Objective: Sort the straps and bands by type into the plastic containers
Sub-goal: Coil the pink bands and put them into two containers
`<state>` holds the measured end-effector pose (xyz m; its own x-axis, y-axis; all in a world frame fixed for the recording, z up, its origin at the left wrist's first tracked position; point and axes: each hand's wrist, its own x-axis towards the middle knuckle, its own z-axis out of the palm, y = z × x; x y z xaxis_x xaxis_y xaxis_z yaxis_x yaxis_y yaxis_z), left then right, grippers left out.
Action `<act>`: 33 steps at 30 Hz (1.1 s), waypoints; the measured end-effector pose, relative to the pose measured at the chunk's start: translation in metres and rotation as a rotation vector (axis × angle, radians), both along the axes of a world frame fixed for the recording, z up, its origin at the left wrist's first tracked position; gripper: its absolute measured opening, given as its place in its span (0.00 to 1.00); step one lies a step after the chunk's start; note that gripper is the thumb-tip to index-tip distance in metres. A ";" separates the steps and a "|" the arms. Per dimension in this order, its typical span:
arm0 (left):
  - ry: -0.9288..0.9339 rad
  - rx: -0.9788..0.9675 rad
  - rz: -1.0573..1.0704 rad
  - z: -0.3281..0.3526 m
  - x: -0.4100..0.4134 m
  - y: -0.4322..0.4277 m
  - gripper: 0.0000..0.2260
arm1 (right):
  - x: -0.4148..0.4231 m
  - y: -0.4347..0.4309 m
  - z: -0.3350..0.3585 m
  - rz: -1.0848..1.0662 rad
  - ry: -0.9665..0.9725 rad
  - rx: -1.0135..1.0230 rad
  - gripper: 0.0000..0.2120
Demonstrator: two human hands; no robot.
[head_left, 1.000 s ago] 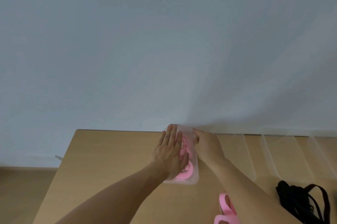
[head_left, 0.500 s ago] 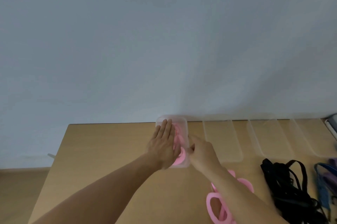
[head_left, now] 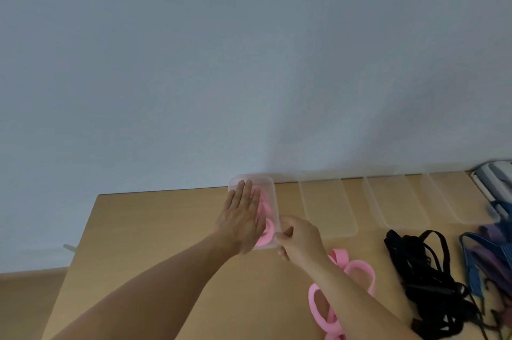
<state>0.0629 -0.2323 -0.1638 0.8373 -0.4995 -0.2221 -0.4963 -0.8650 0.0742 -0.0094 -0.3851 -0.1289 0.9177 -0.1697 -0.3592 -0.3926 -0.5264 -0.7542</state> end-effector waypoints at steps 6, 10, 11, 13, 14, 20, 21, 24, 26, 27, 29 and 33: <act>0.126 -0.007 -0.024 0.018 0.014 0.002 0.30 | 0.003 0.000 0.003 -0.040 -0.015 -0.056 0.18; 0.020 -0.113 -0.005 0.038 0.010 0.013 0.28 | -0.001 -0.002 0.010 0.022 0.020 -0.293 0.17; 0.010 -0.135 0.009 0.044 0.007 0.015 0.27 | -0.003 -0.002 0.013 0.037 0.012 -0.333 0.16; 0.037 -0.178 -0.016 0.054 0.000 0.015 0.25 | -0.008 -0.003 0.020 0.072 -0.004 -0.399 0.11; 0.037 -0.200 -0.050 0.058 -0.005 0.014 0.25 | -0.011 -0.003 0.026 0.073 -0.005 -0.425 0.10; 0.158 -0.335 -0.102 0.085 -0.036 -0.015 0.17 | -0.048 -0.025 0.050 0.027 -0.053 -0.480 0.11; 0.195 -0.342 -0.110 0.088 -0.042 -0.020 0.17 | -0.056 -0.033 0.050 0.033 -0.032 -0.483 0.11; 0.281 -0.325 -0.157 0.092 -0.057 -0.032 0.16 | -0.077 -0.055 0.045 0.101 0.068 -0.524 0.07; 0.307 -0.318 -0.158 0.092 -0.066 -0.039 0.16 | -0.082 -0.065 0.041 0.173 0.129 -0.551 0.13; 0.321 -0.317 -0.148 0.090 -0.071 -0.045 0.16 | -0.084 -0.069 0.037 0.210 0.149 -0.551 0.13; 0.341 -0.307 -0.121 0.085 -0.080 -0.059 0.16 | -0.087 -0.077 0.029 0.283 0.161 -0.551 0.12; 0.364 -0.268 -0.021 0.077 -0.095 -0.077 0.16 | -0.087 -0.084 0.014 0.451 0.095 -0.614 0.09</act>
